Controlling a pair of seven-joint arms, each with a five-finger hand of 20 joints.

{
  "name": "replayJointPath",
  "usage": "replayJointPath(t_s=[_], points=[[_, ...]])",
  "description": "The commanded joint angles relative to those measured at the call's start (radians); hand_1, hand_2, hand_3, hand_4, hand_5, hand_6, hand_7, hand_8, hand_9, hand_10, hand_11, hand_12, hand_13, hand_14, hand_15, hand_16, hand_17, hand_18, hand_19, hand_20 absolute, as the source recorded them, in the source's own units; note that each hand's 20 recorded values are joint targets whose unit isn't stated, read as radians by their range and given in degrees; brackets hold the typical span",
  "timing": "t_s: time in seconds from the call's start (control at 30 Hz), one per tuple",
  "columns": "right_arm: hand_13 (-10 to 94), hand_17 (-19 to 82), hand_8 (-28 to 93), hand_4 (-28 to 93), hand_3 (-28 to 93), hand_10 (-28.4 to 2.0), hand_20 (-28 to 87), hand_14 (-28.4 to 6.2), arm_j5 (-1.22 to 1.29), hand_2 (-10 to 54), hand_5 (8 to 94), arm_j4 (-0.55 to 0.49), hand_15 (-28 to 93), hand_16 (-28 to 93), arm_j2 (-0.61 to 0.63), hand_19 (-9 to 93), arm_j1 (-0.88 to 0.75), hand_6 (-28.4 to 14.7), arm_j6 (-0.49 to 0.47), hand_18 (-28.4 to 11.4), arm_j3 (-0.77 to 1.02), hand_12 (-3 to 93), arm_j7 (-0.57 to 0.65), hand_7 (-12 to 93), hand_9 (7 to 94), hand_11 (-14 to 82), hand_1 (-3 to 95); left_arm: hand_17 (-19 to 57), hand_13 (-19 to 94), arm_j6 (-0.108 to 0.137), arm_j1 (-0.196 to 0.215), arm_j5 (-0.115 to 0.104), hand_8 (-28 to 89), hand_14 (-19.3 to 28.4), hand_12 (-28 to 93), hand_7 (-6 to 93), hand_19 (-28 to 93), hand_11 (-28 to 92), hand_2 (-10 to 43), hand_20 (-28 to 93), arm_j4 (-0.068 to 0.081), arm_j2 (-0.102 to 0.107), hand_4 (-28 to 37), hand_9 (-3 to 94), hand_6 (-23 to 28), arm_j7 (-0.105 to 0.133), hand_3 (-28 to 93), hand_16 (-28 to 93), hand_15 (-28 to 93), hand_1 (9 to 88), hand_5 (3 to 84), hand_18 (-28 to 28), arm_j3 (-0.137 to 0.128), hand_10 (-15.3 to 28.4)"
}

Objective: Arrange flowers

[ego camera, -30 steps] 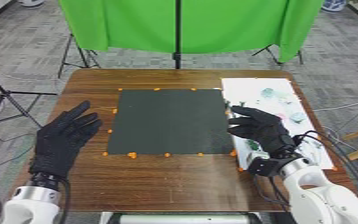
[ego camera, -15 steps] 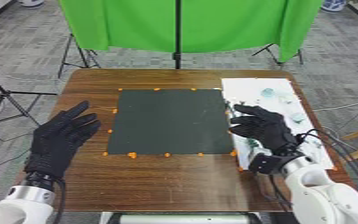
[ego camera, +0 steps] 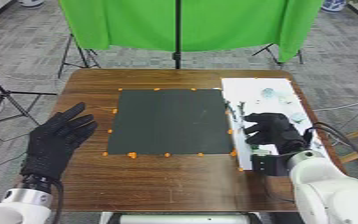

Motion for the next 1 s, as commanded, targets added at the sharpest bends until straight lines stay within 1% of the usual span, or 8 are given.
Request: replayJointPath(t_s=[0.03, 0.13, 0.17, 0.23, 0.47, 0.57, 0.67, 1.0], points=[[55, 20, -15, -22, 78, -20.3, 9, -17.9, -0.296, 3.0, 53.9, -0.056, 61, 7, 0.058, 78, 0.055, -7.9, 0.01, -25.1, -0.075, 13.3, 0.216, 22, 58.7, 29.6, 26.3, -10.1, 22, -0.009, 0.003, -0.011, -8, 28.4, 11, 11.8, 59, 31, 7.6, 8, 0.002, -0.018, -22.8, 33.3, 11.6, -0.012, 78, -10, 54, 21.6, 40.1, 27.6, -0.005, 22.8], [57, 22, -14, -21, 77, -20.6, 2, -17.9, -0.366, 2.9, 54.7, -0.058, 63, 6, 0.063, 83, 0.069, -8.5, 0.002, -25.9, -0.1, 13.4, 0.277, 20, 60.0, 29.5, 26.8, -10.6, 22, -0.029, -0.003, -0.034, -8, 28.4, 11, 12.3, 59, 32, 7.5, 8, 0.007, -0.02, -22.9, 33.0, 11.7, -0.003, 78, -11, 55, 21.3, 39.9, 27.2, -0.001, 22.8], [58, 22, -14, -21, 77, -20.8, 1, -18.0, -0.384, 2.9, 54.9, -0.058, 63, 6, 0.062, 84, 0.072, -8.6, -0.005, -26.2, -0.104, 13.4, 0.292, 20, 60.4, 29.4, 26.9, -10.6, 22, -0.027, -0.003, -0.038, -8, 28.4, 11, 12.4, 59, 32, 7.5, 9, 0.006, -0.021, -23.0, 33.1, 11.7, -0.001, 78, -11, 55, 21.3, 39.9, 27.2, 0.0, 22.8], [59, 23, -14, -21, 76, -21.1, 0, -17.8, -0.424, 2.7, 55.7, -0.059, 64, 6, 0.066, 85, 0.07, -9.1, -0.021, -26.7, -0.113, 13.4, 0.324, 20, 61.1, 29.4, 27.2, -10.5, 22, -0.029, -0.003, -0.023, -8, 28.4, 11, 12.5, 59, 32, 7.5, 8, 0.006, -0.023, -23.1, 33.1, 11.7, -0.014, 78, -11, 55, 21.2, 39.9, 27.2, -0.001, 22.8], [63, 27, -14, -21, 76, -21.5, -3, -17.4, -0.503, 0.6, 57.7, -0.031, 66, 7, 0.084, 89, 0.11, -9.6, -0.077, -27.6, -0.173, 13.6, 0.403, 19, 63.2, 29.2, 28.8, -10.5, 22, -0.028, -0.003, -0.032, -9, 28.4, 11, 12.8, 59, 32, 7.5, 8, 0.007, -0.022, -23.2, 33.1, 11.7, -0.011, 78, -11, 55, 21.3, 40.0, 27.1, -0.001, 22.8], [63, 28, -13, -20, 75, -21.7, -9, -17.5, -0.543, 0.0, 57.0, -0.02, 66, 8, 0.093, 92, 0.129, -9.9, -0.118, -27.7, -0.201, 14.0, 0.434, 17, 63.0, 28.6, 29.2, -10.5, 22, -0.03, -0.009, -0.029, -9, 28.4, 11, 12.9, 59, 32, 7.4, 8, 0.007, -0.024, -23.2, 33.2, 11.7, -0.024, 78, -11, 55, 21.3, 40.0, 27.1, -0.002, 22.8], [64, 28, -13, -20, 75, -21.7, -10, -17.4, -0.593, -0.4, 56.6, -0.001, 66, 8, 0.098, 92, 0.161, -10.0, -0.161, -27.9, -0.242, 13.8, 0.469, 17, 62.7, 28.4, 29.4, -10.5, 22, -0.027, -0.01, -0.031, -9, 28.4, 11, 12.9, 59, 32, 7.4, 8, 0.008, -0.02, -23.1, 33.2, 11.8, -0.013, 78, -11, 55, 21.3, 40.1, 27.1, 0.003, 22.9], [66, 31, -12, -20, 73, -21.7, -11, -16.4, -0.78, -2.8, 57.3, 0.064, 67, 9, 0.114, 93, 0.263, -10.2, -0.269, -28.3, -0.411, 14.1, 0.572, 17, 63.9, 28.8, 30.9, -10.5, 22, -0.018, -0.011, -0.032, -9, 28.4, 11, 12.9, 59, 32, 7.4, 8, 0.006, -0.018, -23.0, 33.2, 11.9, -0.015, 78, -11, 55, 21.2, 40.3, 27.1, 0.007, 22.7]])
